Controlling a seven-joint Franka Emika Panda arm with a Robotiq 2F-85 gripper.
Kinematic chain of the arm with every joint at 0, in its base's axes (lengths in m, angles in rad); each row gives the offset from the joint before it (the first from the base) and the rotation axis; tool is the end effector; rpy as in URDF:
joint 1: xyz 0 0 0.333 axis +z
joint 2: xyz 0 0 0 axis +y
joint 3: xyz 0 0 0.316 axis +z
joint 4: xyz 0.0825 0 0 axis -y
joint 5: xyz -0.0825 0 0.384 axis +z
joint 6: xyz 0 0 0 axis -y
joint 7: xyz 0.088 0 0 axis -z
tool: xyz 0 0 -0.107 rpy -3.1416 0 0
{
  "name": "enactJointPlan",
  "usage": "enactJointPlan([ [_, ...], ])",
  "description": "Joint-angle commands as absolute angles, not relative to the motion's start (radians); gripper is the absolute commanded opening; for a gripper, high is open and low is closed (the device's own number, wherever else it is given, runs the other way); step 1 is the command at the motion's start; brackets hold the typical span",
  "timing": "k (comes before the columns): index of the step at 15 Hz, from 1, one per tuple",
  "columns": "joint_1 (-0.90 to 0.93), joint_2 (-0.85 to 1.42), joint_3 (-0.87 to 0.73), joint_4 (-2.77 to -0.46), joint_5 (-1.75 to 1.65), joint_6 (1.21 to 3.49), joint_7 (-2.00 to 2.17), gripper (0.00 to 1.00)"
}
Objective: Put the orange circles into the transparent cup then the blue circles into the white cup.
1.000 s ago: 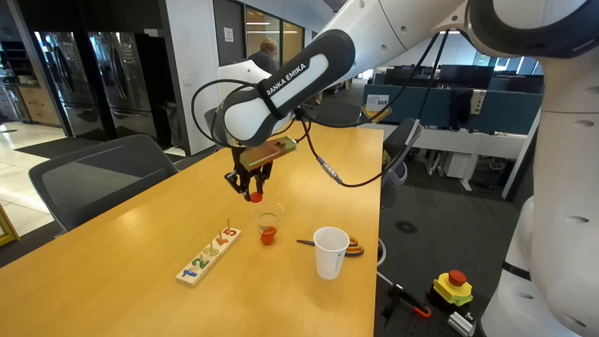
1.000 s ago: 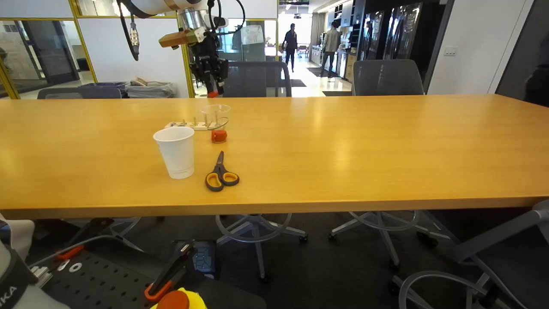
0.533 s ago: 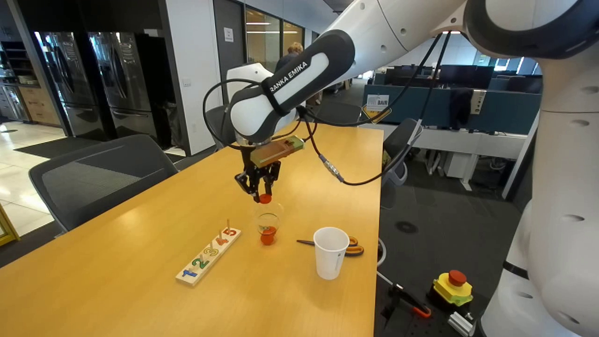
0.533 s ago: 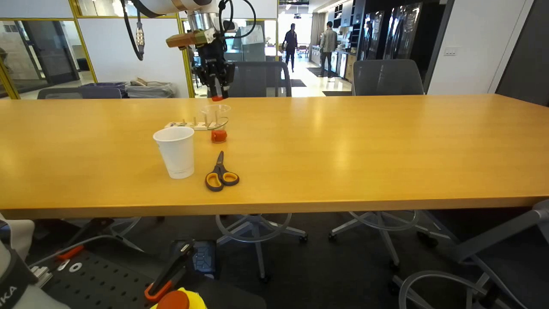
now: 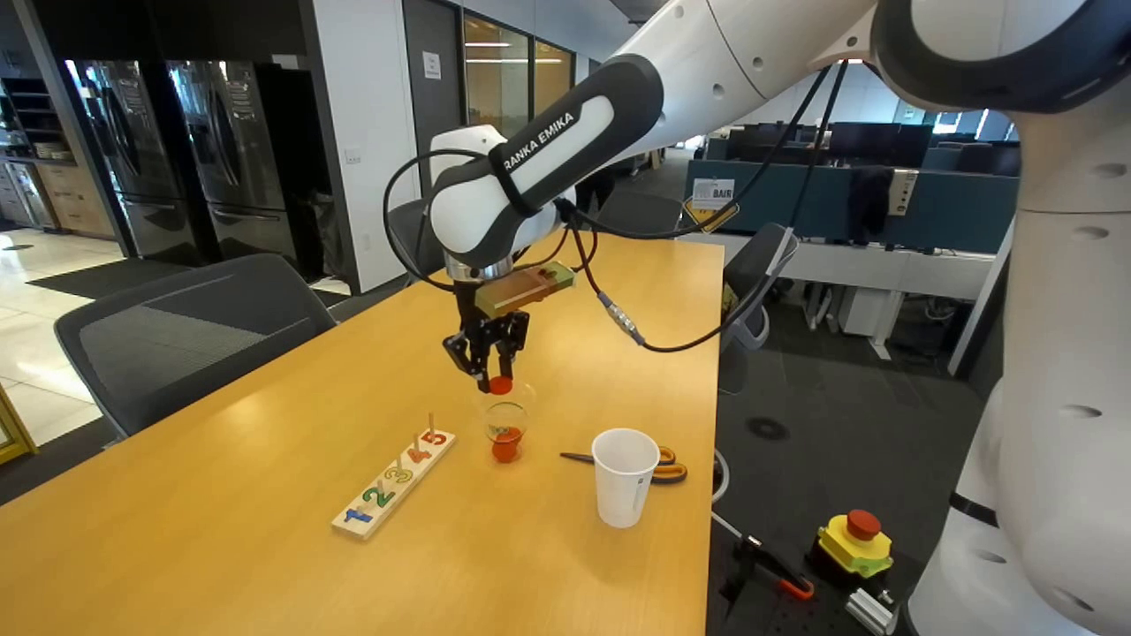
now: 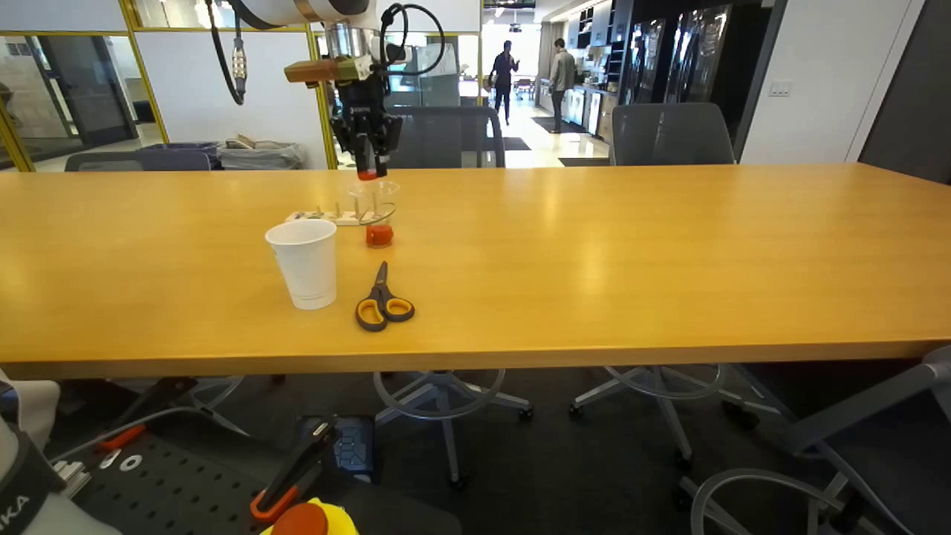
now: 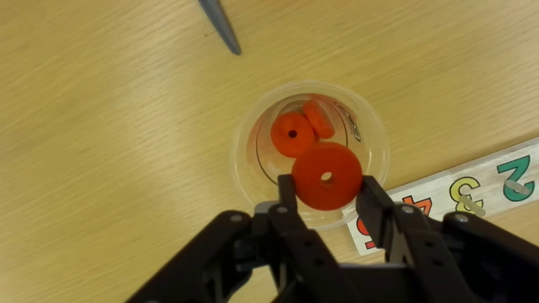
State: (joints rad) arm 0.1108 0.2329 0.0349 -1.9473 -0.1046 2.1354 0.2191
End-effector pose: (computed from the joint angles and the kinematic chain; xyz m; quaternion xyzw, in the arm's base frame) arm 0.5930 0.0817 0.3587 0.9989 -0.0081 -0.0147 0.0429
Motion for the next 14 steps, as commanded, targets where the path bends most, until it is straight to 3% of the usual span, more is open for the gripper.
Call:
enactJointPlan([
  [1, 0.101, 0.234, 0.042, -1.933, -0.077, 2.106, 0.193, 0.67],
  [5, 0.099, 0.231, 0.04, -1.935, -0.076, 2.1, 0.192, 0.96],
  [6, 0.098, 0.229, 0.04, -1.938, -0.076, 2.102, 0.189, 0.99],
  [14, 0.085, 0.16, 0.045, -1.964, -0.086, 2.073, 0.05, 1.0],
])
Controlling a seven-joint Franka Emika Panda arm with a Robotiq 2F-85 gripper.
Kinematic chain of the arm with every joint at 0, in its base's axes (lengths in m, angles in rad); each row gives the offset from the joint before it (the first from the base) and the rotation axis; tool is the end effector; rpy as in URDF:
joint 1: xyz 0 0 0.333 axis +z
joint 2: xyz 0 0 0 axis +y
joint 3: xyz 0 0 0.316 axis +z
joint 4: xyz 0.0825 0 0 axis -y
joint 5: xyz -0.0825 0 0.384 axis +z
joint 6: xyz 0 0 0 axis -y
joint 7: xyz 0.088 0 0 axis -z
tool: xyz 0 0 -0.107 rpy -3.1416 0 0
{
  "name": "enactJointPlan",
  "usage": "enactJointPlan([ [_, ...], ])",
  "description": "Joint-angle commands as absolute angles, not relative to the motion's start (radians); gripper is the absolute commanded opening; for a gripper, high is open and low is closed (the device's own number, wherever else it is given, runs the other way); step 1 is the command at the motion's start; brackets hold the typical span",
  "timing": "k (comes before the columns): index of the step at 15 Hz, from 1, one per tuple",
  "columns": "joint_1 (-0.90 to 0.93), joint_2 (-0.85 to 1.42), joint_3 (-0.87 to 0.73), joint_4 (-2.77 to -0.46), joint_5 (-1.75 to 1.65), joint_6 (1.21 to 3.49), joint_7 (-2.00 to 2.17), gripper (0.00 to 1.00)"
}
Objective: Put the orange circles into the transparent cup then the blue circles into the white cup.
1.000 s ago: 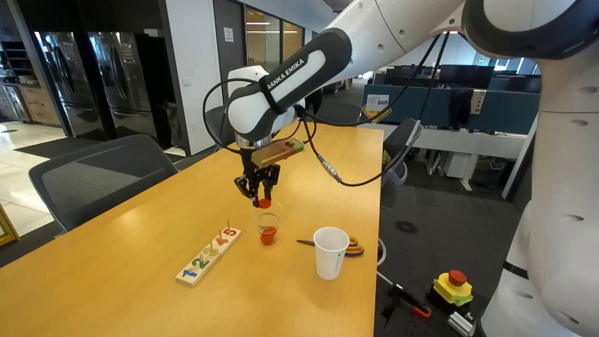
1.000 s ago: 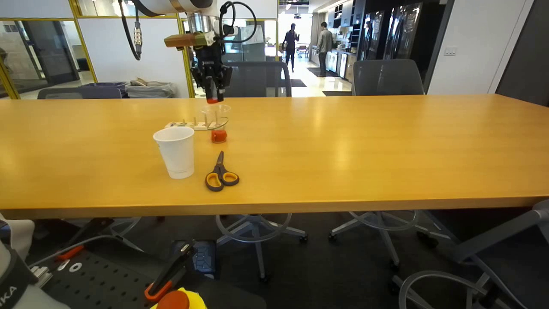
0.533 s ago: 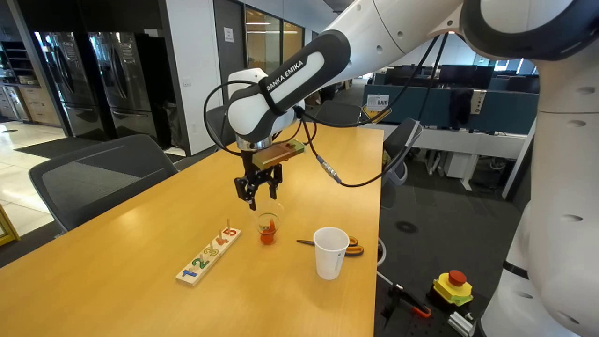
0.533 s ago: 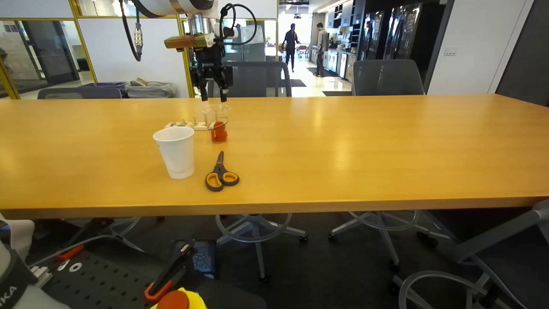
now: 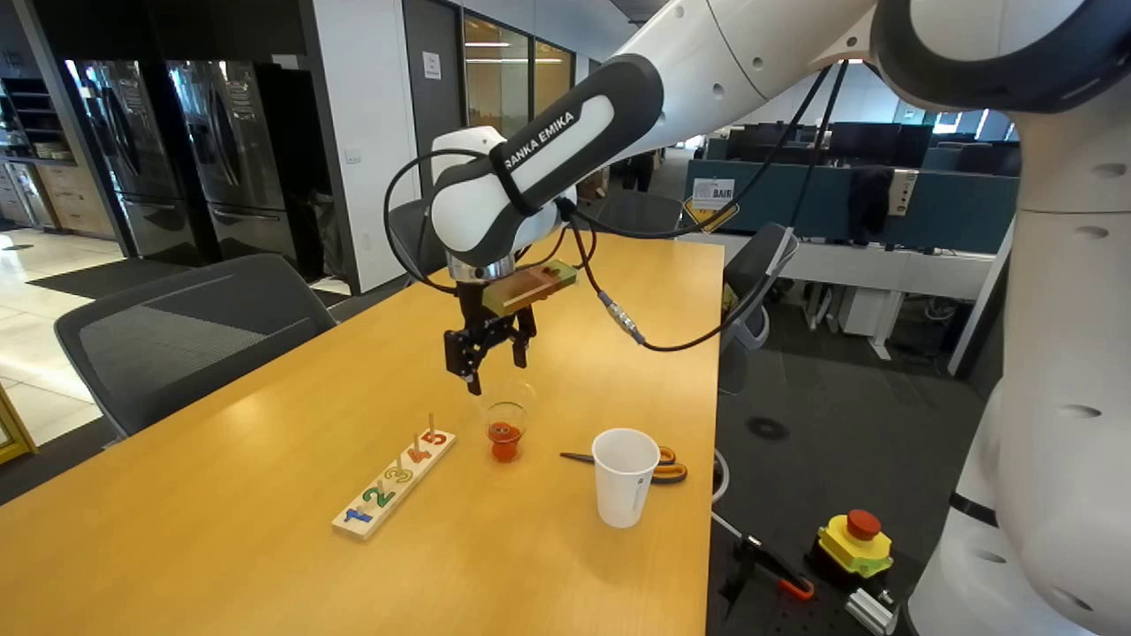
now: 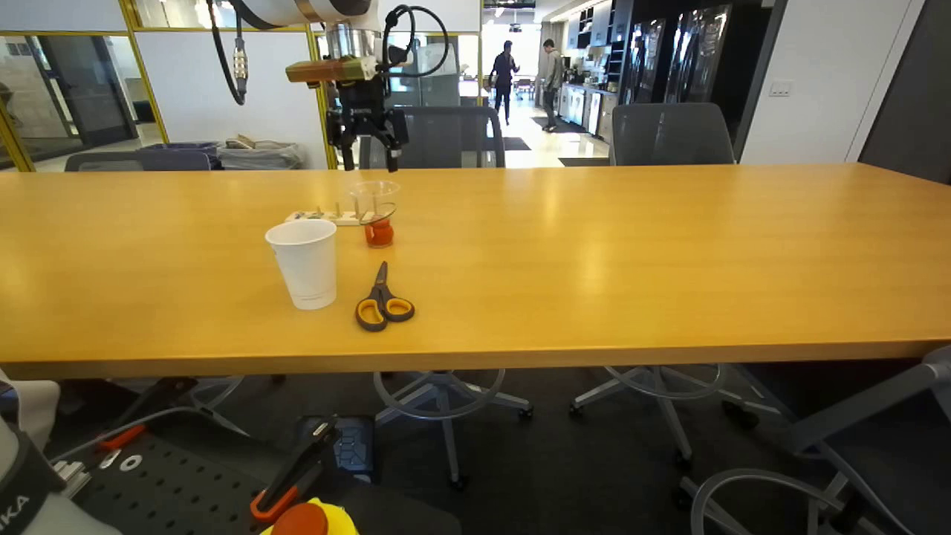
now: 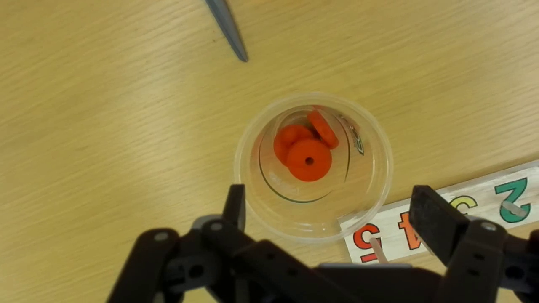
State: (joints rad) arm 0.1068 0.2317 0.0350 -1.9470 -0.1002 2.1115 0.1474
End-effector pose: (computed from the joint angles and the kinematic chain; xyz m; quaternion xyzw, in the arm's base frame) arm 0.5907 0.0789 0.3576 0.9984 0.0241 -0.0276 0.0424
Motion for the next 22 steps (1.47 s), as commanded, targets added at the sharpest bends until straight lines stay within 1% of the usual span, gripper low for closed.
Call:
enactJointPlan([
  [1, 0.08, 0.13, 0.044, -1.975, -0.087, 2.058, 0.01, 1.0],
  [4, 0.059, 0.032, 0.041, -2.004, -0.065, 1.983, -0.095, 1.0],
  [9, 0.042, -0.171, 0.027, -2.129, -0.103, 1.859, -0.11, 1.0],
  [16, 0.021, -0.471, -0.035, -2.406, -0.099, 1.883, -0.24, 1.0],
  [17, 0.023, -0.548, -0.043, -2.457, -0.092, 1.863, -0.249, 1.0],
  [22, 0.01, -0.744, -0.061, -2.569, -0.1, 1.876, -0.206, 1.0],
])
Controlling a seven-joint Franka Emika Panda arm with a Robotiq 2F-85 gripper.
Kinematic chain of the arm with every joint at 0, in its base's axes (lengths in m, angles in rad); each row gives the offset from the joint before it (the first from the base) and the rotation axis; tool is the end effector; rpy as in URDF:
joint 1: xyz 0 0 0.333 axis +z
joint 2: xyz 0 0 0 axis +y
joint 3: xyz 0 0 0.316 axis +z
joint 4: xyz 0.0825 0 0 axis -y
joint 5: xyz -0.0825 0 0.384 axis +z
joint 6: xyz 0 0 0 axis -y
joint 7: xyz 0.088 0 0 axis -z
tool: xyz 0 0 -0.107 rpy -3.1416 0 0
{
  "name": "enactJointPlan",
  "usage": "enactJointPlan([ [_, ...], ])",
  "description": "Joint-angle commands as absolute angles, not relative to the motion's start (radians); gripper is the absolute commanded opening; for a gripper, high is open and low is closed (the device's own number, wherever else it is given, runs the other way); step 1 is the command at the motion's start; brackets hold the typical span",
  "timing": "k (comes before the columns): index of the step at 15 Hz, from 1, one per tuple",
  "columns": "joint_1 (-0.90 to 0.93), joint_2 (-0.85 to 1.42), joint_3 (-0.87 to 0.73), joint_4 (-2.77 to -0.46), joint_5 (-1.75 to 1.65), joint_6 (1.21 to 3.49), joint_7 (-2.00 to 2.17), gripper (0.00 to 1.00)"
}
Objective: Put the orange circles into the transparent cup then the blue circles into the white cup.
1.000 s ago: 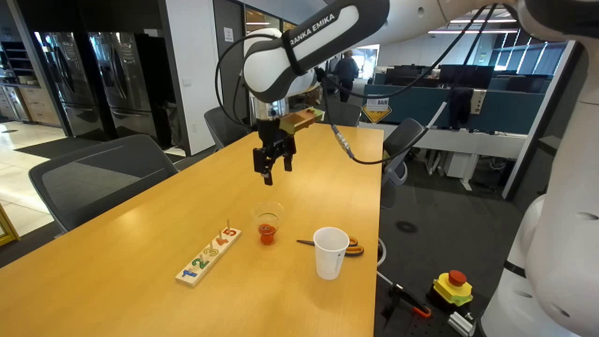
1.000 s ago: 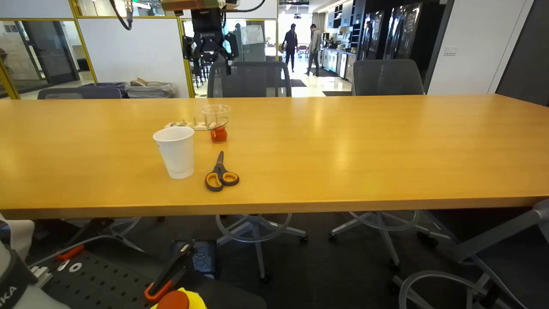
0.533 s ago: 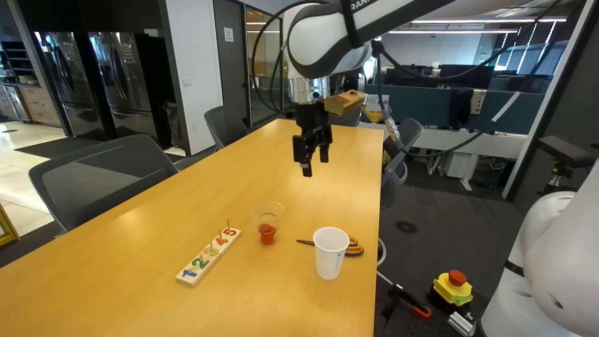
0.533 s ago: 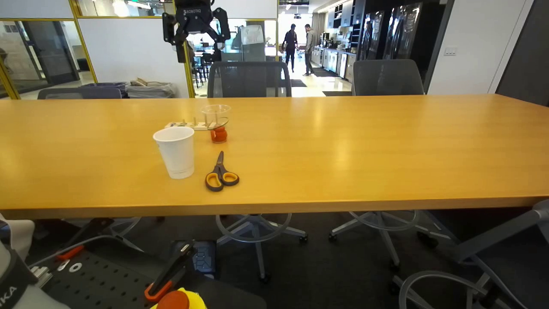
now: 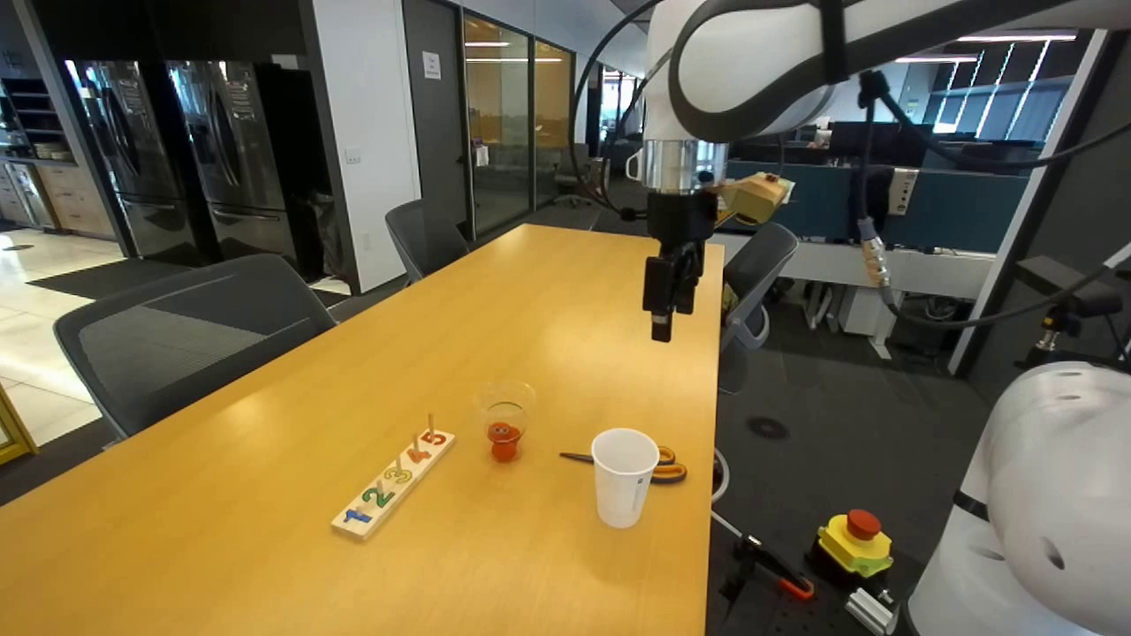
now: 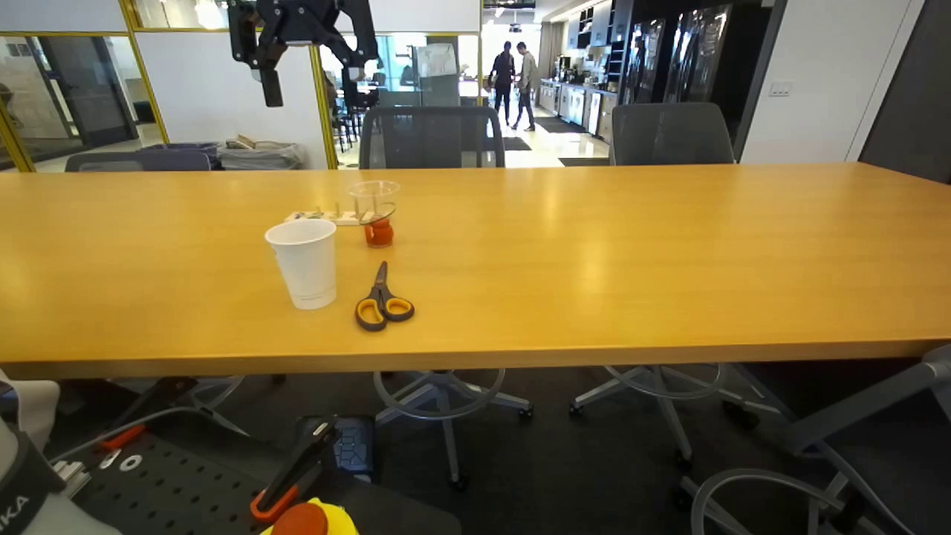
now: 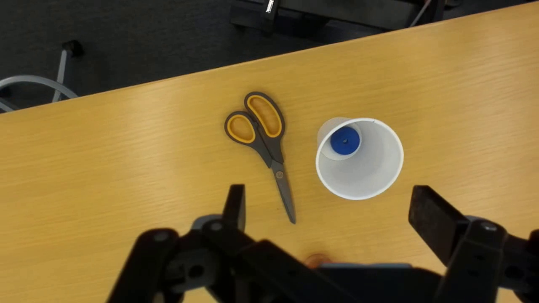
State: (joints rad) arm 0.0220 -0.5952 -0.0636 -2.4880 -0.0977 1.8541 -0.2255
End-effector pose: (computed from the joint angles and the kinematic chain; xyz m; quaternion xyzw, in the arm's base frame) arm 0.3650 -0.0243 0.4870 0.9931 0.1120 -0.0231 0.0261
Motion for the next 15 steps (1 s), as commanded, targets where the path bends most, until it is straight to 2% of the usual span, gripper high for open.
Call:
enactJointPlan([
  [1, 0.004, -0.778, -0.056, -2.583, -0.098, 1.88, -0.182, 1.0],
  [3, -0.004, -0.836, -0.038, -2.604, -0.094, 1.865, -0.123, 1.0],
  [15, 0.006, -0.803, -0.027, -2.636, -0.094, 1.907, -0.046, 1.0],
])
